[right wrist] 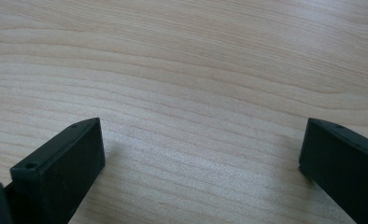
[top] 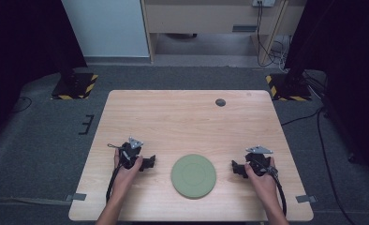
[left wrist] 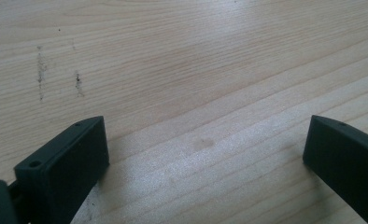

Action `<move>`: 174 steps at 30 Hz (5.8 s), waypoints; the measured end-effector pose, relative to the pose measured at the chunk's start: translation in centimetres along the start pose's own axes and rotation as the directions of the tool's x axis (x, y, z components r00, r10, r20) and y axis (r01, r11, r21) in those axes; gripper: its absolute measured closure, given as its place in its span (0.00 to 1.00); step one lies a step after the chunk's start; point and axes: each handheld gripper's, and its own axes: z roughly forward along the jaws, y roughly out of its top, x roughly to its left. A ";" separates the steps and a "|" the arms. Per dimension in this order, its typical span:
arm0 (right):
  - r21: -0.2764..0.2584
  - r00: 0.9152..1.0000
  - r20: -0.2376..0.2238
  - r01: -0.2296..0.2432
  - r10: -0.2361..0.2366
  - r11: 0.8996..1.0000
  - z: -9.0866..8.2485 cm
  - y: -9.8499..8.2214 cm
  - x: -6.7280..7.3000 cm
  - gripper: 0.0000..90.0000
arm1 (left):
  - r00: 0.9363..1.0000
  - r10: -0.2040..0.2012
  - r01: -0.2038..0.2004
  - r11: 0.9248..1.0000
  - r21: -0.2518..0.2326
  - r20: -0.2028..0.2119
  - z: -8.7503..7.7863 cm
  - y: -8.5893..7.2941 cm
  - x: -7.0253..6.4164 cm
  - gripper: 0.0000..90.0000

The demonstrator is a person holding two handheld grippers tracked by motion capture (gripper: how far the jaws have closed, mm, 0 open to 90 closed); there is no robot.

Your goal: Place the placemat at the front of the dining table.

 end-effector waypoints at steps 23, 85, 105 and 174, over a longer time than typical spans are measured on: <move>-0.053 0.993 -0.079 0.085 -0.089 0.995 -2.3 -0.4 0.6 0.05 | 0.994 0.073 -0.069 0.996 -0.048 0.078 -1.8 -0.7 -1.5 0.03; -0.079 0.911 -0.222 0.339 -0.348 0.938 -3.5 -1.1 7.4 0.05 | 0.948 0.203 -0.194 0.979 -0.061 0.247 -2.5 -1.2 -7.0 0.04; -0.064 0.918 -0.203 0.335 -0.341 0.940 -3.3 -1.0 7.6 0.01 | 0.954 0.197 -0.187 0.980 -0.063 0.227 -2.4 -1.3 -7.1 0.00; -0.071 0.937 -0.145 0.311 -0.319 0.948 -2.9 -0.5 7.9 0.02 | 0.969 0.172 -0.160 0.984 -0.079 0.178 -2.0 -1.3 -7.3 0.00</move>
